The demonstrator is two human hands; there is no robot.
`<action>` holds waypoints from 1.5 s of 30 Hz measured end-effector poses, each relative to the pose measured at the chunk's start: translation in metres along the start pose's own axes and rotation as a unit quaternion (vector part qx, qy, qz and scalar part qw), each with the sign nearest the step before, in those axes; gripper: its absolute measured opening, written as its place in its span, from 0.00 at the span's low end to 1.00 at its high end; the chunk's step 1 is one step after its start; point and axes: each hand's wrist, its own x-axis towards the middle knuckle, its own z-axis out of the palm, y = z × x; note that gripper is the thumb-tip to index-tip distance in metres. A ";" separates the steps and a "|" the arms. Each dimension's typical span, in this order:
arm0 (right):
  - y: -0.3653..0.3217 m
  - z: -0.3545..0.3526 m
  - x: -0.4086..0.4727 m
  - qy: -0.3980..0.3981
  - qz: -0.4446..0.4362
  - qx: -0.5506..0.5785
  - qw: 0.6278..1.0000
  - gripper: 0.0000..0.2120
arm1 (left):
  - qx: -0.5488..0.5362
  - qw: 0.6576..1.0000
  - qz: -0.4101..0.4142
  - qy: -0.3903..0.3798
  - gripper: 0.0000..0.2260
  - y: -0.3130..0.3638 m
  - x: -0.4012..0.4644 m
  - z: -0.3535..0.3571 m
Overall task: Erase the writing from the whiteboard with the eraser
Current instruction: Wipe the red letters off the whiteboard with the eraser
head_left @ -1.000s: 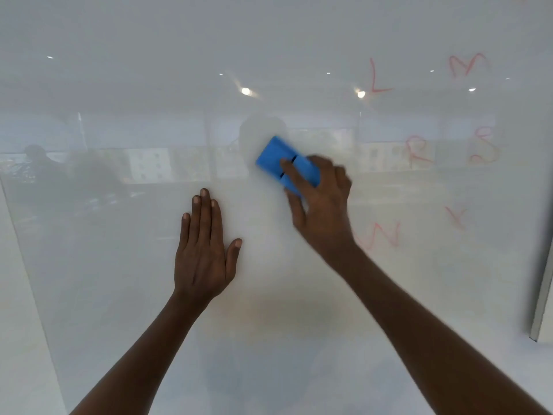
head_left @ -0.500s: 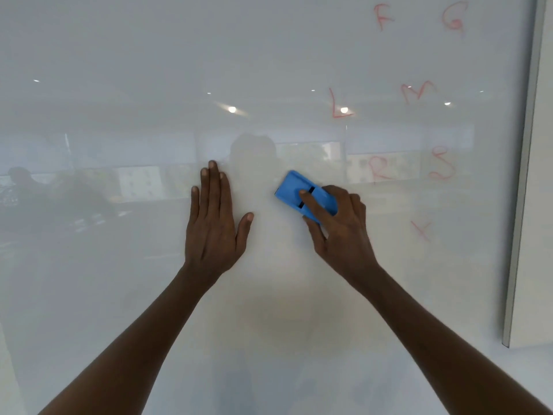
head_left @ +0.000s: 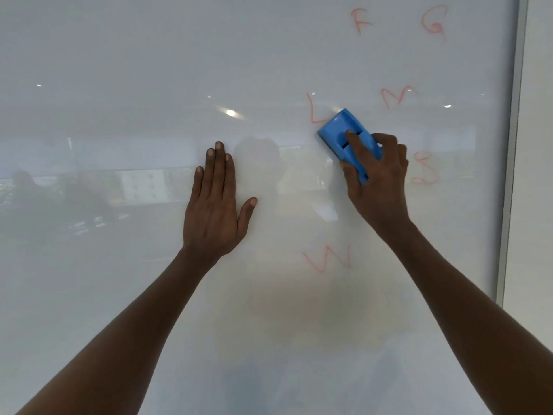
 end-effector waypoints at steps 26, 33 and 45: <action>-0.054 0.026 -0.219 -0.088 -0.083 0.075 0.990 0.21 | -0.003 1.000 -0.014 0.002 0.34 0.003 -0.005 0.001; -0.027 0.020 -0.202 -0.076 -0.115 0.037 0.990 0.19 | -0.003 1.000 -0.008 0.005 0.34 0.001 -0.006 0.002; 0.028 -0.004 -0.082 -0.028 -0.081 -0.013 0.996 0.18 | -0.001 1.000 -0.001 0.022 0.34 0.001 -0.007 0.006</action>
